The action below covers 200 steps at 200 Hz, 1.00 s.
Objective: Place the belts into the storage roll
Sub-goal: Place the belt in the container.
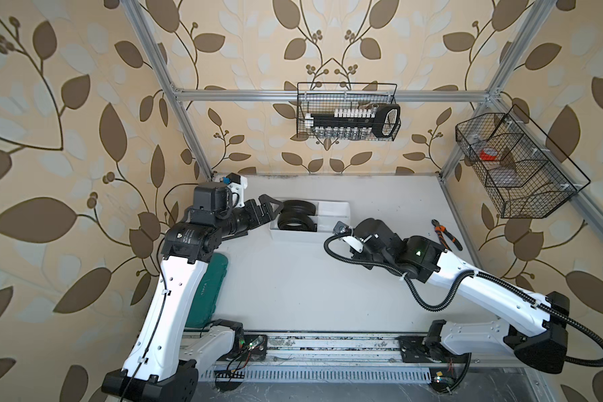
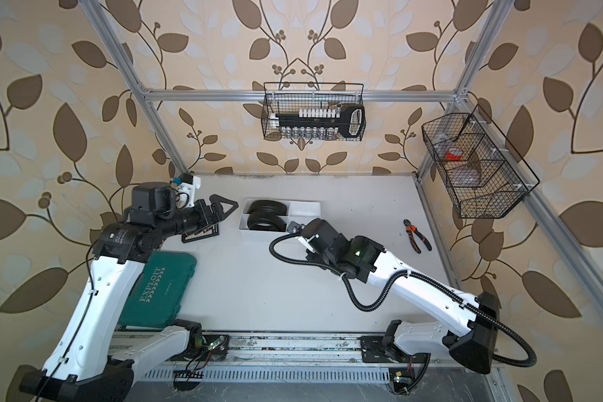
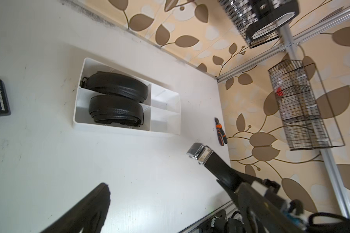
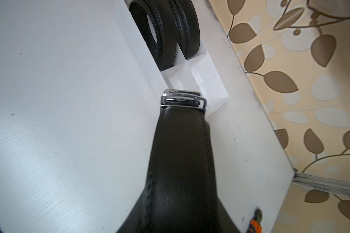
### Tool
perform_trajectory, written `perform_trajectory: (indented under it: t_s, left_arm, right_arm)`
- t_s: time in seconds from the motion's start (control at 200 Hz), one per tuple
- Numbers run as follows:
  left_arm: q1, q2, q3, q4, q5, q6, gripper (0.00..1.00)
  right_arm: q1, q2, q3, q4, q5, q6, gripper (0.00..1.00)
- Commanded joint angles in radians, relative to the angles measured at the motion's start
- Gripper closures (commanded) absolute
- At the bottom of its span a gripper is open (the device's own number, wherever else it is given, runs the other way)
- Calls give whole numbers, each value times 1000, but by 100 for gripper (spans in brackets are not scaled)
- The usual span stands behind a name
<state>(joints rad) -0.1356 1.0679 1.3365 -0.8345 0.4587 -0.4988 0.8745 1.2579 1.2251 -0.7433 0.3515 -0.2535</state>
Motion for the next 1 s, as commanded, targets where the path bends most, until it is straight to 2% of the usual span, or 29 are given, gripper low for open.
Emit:
perform_trajectory:
  t_s: [0.0,0.1,0.405,0.625,0.84,0.995]
  left_arm:
    - [8,2,-72,23,-32,54,1]
    - [8,-8,-134,37,-41,61,1]
    - [9,10,-244,73,-31,81,1]
    - [8,59,-275,122,-21,89,1]
    - [9,108,-287,131,-24,100,1]
    - [9,125,-321,158,-26,100,1]
  right_arm:
    - [-73,4,67,83,-269,11,72]
    - [-134,53,94,100,-382,-3,72]
    - [-257,262,252,71,-533,-72,74]
    - [-289,364,303,71,-559,-150,74]
    - [-334,410,319,122,-601,-220,74]
    - [-366,438,349,156,-652,-317,73]
